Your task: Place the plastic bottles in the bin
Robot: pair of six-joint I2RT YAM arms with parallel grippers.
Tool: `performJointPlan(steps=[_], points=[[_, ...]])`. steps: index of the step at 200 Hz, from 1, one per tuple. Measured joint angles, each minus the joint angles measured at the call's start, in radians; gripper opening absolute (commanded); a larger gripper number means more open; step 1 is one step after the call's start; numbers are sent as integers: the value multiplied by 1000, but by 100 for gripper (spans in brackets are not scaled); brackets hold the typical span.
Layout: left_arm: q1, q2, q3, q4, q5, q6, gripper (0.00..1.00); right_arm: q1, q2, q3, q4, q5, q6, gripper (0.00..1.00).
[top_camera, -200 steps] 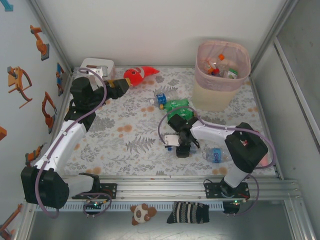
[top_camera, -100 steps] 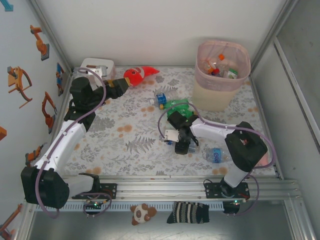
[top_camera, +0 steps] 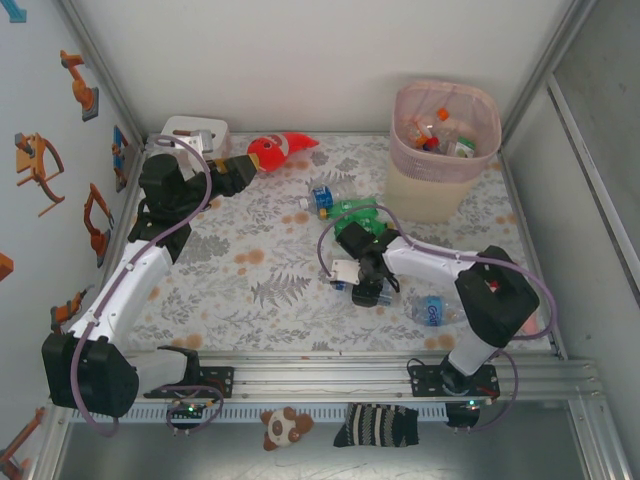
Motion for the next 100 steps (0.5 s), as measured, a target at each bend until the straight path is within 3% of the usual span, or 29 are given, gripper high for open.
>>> performJointPlan(steps=[100], points=[[0, 0, -4, 6, 0, -11, 70, -76, -147, 217, -34, -75, 171, 48]])
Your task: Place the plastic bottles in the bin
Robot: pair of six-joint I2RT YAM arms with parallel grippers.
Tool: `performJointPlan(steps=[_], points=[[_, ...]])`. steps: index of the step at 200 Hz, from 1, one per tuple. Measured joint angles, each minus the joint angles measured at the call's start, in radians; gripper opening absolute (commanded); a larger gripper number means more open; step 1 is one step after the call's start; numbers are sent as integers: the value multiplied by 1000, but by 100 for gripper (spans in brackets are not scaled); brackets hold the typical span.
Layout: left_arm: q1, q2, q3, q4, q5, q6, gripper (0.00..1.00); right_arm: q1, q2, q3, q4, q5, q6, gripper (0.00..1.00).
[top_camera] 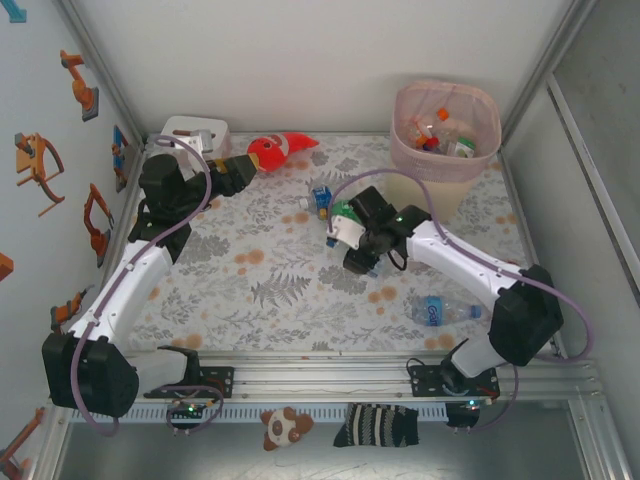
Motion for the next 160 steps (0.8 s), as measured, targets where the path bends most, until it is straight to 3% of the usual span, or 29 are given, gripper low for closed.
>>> performJointPlan(steps=[98, 160], points=[[0, 1, -2, 5, 0, -5, 70, -198, 5, 499, -118, -99, 248, 47], [3, 1, -2, 5, 0, -4, 71, -394, 149, 845, -156, -151, 380, 47]])
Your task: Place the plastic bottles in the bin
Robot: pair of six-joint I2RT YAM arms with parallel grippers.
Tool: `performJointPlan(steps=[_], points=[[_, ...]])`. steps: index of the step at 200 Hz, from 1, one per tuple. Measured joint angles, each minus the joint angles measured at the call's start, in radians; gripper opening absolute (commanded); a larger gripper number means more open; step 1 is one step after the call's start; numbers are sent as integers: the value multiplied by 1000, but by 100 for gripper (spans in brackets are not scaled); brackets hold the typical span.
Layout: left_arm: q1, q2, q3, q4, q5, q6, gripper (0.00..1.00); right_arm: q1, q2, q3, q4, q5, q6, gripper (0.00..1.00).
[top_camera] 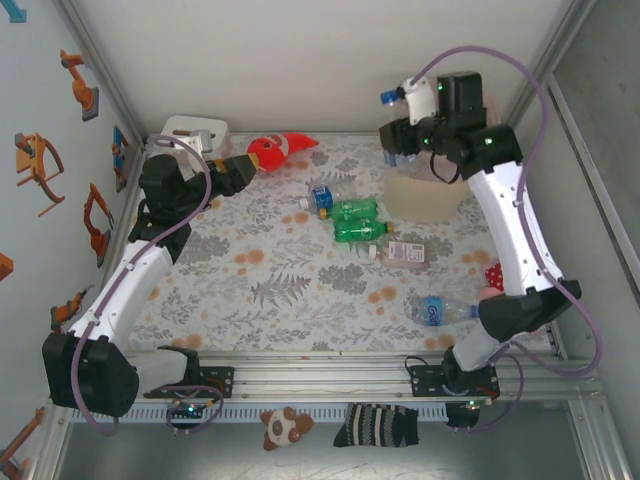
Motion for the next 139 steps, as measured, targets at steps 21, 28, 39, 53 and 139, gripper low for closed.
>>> performJointPlan(steps=[21, 28, 39, 53, 139], points=[[2, 0, 0, 0, 0, 0, 70, -77, 76, 116, -4, -13, 60, 46], [2, 0, 0, 0, 0, 0, 71, -103, 100, 148, -9, -16, 81, 46], [2, 0, 0, 0, 0, 0, 71, -141, 132, 184, -12, -18, 113, 46], [2, 0, 0, 0, 1, 0, 71, -189, 170, 218, -23, -14, 152, 46], [3, 40, 1, -1, 33, 0, 70, -328, 307, 241, -106, 208, 183, 45]])
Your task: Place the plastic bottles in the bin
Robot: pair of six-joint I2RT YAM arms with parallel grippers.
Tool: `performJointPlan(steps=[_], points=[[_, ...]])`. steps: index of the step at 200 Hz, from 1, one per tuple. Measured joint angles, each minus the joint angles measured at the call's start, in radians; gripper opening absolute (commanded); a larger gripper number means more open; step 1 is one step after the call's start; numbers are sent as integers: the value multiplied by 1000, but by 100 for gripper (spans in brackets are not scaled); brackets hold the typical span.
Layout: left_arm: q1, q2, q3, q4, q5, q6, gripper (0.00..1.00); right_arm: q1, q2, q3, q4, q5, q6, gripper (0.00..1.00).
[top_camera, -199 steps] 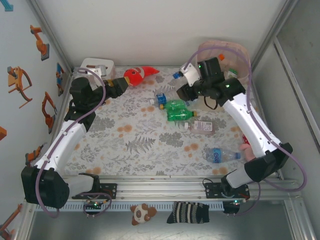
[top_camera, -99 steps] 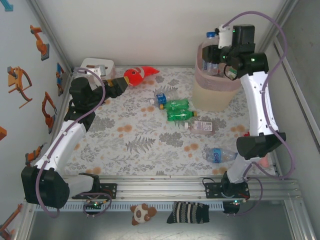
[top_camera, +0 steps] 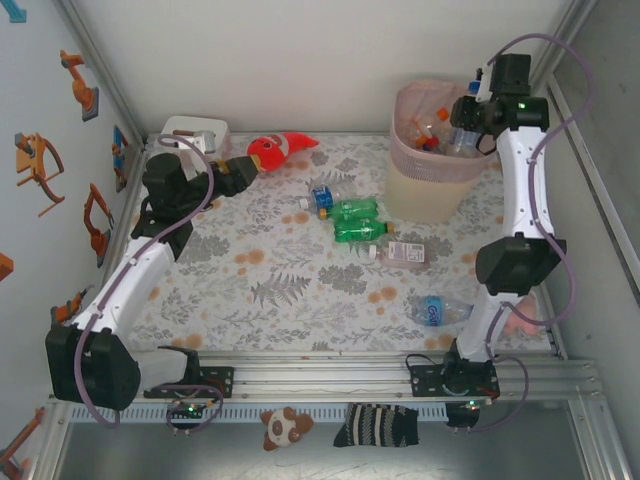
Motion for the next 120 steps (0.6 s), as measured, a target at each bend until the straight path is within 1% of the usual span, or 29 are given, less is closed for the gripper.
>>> performJointPlan(steps=[25, 77, 120], points=[[1, 32, 0, -5, 21, -1, 70, -4, 39, 0, -19, 38, -23, 45], [1, 43, 0, -6, 63, -10, 70, -5, 136, 0, -41, 36, -31, 45], [1, 45, 1, -7, 71, -11, 69, -5, 148, 0, -40, 28, -31, 45]])
